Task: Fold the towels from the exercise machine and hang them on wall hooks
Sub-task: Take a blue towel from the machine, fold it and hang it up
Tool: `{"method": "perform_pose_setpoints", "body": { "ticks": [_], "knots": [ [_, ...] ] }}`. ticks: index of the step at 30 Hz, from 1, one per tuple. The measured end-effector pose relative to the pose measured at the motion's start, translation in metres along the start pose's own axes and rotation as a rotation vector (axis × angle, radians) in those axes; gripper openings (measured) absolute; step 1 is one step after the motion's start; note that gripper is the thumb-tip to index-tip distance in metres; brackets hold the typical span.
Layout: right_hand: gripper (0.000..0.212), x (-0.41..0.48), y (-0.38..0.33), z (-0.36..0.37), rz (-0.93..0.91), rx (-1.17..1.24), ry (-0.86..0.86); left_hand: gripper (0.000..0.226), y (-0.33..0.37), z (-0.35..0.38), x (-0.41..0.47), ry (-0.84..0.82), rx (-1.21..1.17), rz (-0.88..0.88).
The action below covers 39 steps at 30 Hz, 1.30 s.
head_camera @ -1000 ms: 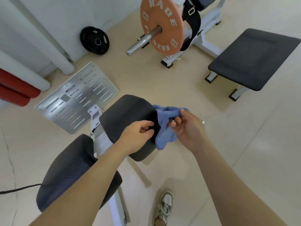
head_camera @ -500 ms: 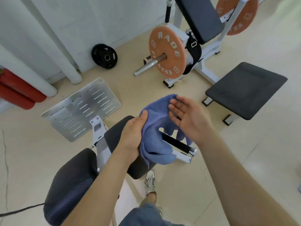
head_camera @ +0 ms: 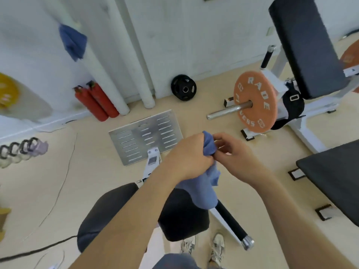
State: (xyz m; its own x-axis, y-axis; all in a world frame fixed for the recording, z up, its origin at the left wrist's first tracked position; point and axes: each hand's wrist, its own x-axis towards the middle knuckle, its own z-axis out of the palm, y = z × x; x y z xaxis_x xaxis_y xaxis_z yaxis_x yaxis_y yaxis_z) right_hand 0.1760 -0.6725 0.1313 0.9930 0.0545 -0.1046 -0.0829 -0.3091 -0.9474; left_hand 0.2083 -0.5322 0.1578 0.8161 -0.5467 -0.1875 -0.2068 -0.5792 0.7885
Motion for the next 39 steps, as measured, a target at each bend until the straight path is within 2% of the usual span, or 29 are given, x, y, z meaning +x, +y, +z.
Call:
{"method": "perform_pose_setpoints", "body": {
  "ticks": [2,5,7,9,12,14,16,18,20,21,23,25,28,31,33,34,37,39],
  "knots": [
    [0.032,0.009,-0.013,-0.002,-0.065,0.016,-0.015,0.025,0.005,-0.007,0.0,0.092,0.206,-0.04],
    [0.029,0.021,-0.028,-0.008,-0.157,0.07,0.014,0.019,0.019,-0.026,-0.006,0.193,0.36,-0.075],
    [0.025,0.028,-0.037,-0.013,-0.248,-0.01,0.019,0.024,0.037,-0.035,-0.016,0.23,0.557,-0.09],
    [0.026,0.035,-0.05,-0.013,-0.335,-0.161,-0.069,0.029,0.053,-0.039,-0.02,0.349,0.716,-0.028],
    [0.048,0.055,-0.062,-0.001,-0.274,-0.155,-0.172,0.028,0.075,-0.052,-0.023,0.494,0.675,0.074],
    [0.04,0.073,-0.058,0.011,-0.257,-0.14,-0.092,0.02,0.082,-0.072,-0.029,0.542,0.546,0.032],
    [0.021,0.087,-0.053,0.013,-0.192,-0.192,0.048,0.042,0.08,-0.093,-0.042,0.478,0.47,0.002],
    [0.018,0.092,-0.054,0.006,-0.171,-0.268,0.148,0.048,0.072,-0.108,-0.054,0.389,0.534,-0.004],
    [0.022,0.093,-0.064,0.003,-0.206,-0.318,0.178,0.036,0.062,-0.117,-0.06,0.416,0.659,-0.024],
    [0.023,0.095,-0.07,0.003,-0.212,-0.255,0.168,0.03,0.054,-0.122,-0.063,0.474,0.694,-0.024],
    [0.024,0.095,-0.079,0.005,-0.141,0.047,0.058,0.018,0.035,-0.133,-0.072,0.625,0.706,-0.008],
    [0.025,0.094,-0.084,0.008,-0.093,0.19,-0.096,0.021,0.013,-0.147,-0.082,0.743,0.706,-0.036],
    [0.026,0.089,-0.094,0.018,-0.125,-0.038,-0.293,0.025,-0.018,-0.16,-0.081,0.88,0.721,-0.067],
    [0.03,0.092,-0.104,0.037,-0.142,-0.186,-0.269,0.019,-0.046,-0.176,-0.081,1.014,0.557,-0.098],
    [0.03,0.096,-0.104,0.055,-0.161,-0.464,-0.261,0.02,-0.075,-0.192,-0.09,1.053,0.521,-0.127],
    [0.03,0.097,-0.103,0.069,-0.149,-0.641,-0.285,0.02,-0.09,-0.2,-0.094,1.008,0.576,-0.138],
    [0.032,0.097,-0.09,0.124,-0.105,-1.025,-0.342,0.015,-0.13,-0.212,-0.105,0.701,0.828,-0.219],
    [0.022,0.099,-0.081,0.149,-0.139,-1.105,-0.145,0.018,-0.152,-0.225,-0.114,0.635,0.867,-0.306]
  ]
}}
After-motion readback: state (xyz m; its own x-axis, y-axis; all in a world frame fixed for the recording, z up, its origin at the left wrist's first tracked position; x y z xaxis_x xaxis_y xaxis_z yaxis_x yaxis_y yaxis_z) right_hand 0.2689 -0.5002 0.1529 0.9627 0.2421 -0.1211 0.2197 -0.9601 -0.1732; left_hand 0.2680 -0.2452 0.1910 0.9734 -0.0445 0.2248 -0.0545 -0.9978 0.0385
